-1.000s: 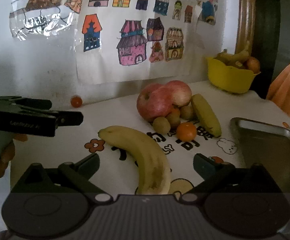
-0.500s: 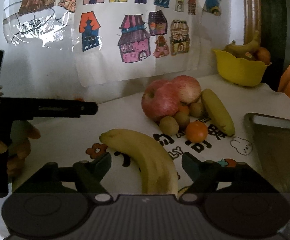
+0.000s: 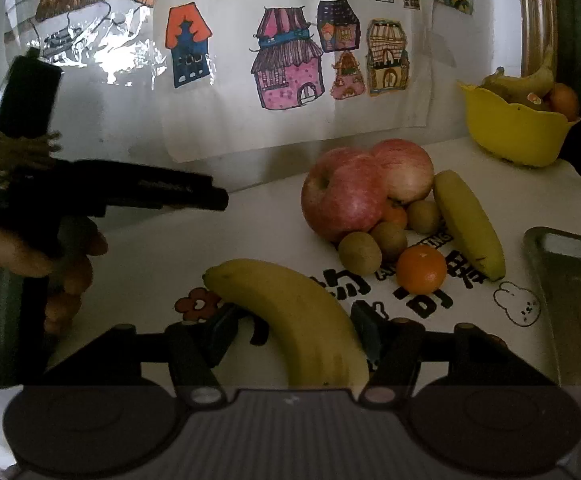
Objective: Organize fruits
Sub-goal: 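Grasp the red cherry tomato with the left gripper while the right gripper grasps the yellow banana, then carry the tomato and banana over the metal tray with both grippers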
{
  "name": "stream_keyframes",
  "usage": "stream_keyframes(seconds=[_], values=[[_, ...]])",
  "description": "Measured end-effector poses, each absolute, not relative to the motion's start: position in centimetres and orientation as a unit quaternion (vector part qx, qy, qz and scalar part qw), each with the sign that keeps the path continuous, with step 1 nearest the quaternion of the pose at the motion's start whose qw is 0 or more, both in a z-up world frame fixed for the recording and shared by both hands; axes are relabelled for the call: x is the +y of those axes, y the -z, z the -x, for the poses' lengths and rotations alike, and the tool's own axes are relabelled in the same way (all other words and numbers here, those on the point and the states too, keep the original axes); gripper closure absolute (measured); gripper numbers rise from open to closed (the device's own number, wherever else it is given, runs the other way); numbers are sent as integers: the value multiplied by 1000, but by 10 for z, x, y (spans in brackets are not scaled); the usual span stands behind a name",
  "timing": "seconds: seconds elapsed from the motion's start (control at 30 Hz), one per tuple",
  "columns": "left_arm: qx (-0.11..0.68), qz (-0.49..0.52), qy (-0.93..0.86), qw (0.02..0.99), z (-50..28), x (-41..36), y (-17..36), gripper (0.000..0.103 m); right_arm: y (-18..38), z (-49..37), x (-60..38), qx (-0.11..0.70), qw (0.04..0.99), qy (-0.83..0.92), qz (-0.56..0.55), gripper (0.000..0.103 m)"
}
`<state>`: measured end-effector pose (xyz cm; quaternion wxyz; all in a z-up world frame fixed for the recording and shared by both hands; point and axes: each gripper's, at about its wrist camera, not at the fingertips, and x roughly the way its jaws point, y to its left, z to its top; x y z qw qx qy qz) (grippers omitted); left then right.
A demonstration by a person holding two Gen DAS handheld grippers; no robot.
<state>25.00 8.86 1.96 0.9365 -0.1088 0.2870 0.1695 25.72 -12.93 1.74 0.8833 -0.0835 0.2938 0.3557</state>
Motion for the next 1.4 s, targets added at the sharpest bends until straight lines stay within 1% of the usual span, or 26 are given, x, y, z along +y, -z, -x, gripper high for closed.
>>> stream_keyframes(seconds=[0.03,0.17,0.27,0.33,0.37,0.43,0.6,0.7,0.83,0.97,1.03,1.1,1.27,1.4], values=[[284,111,-175,936,-250,89,-20,42,-17,-257,-130,294,883,-357,83,35],[282,114,-196,932,-251,88,-19,46,-18,-257,-131,293,883,-358,81,34],[280,119,-213,928,-252,87,-19,55,-18,-257,-131,294,883,-359,75,34],[277,123,-223,926,-251,90,-19,63,-18,-256,-132,295,883,-359,73,35],[276,125,-227,925,-250,90,-18,65,-18,-256,-132,294,883,-359,72,35],[274,132,-235,923,-249,93,-18,75,-18,-256,-133,294,883,-359,70,35],[269,146,-235,923,-243,98,-19,78,-18,-257,-134,292,887,-352,67,42],[264,146,-226,926,-238,96,-20,78,-18,-258,-135,294,887,-352,61,43],[259,139,-194,936,-224,89,-22,78,-18,-258,-138,292,890,-346,52,52],[269,132,-157,941,-214,77,-21,78,-19,-254,-135,287,893,-340,63,56],[267,132,-141,944,-206,72,-22,78,-19,-248,-135,284,895,-337,69,61],[269,129,-124,946,-197,66,-22,78,-20,-241,-138,284,897,-333,69,63],[288,119,-73,947,-177,52,-21,78,-21,-225,-144,286,899,-324,70,63],[288,107,-52,950,-167,44,-19,78,-21,-221,-142,287,901,-317,77,62]])
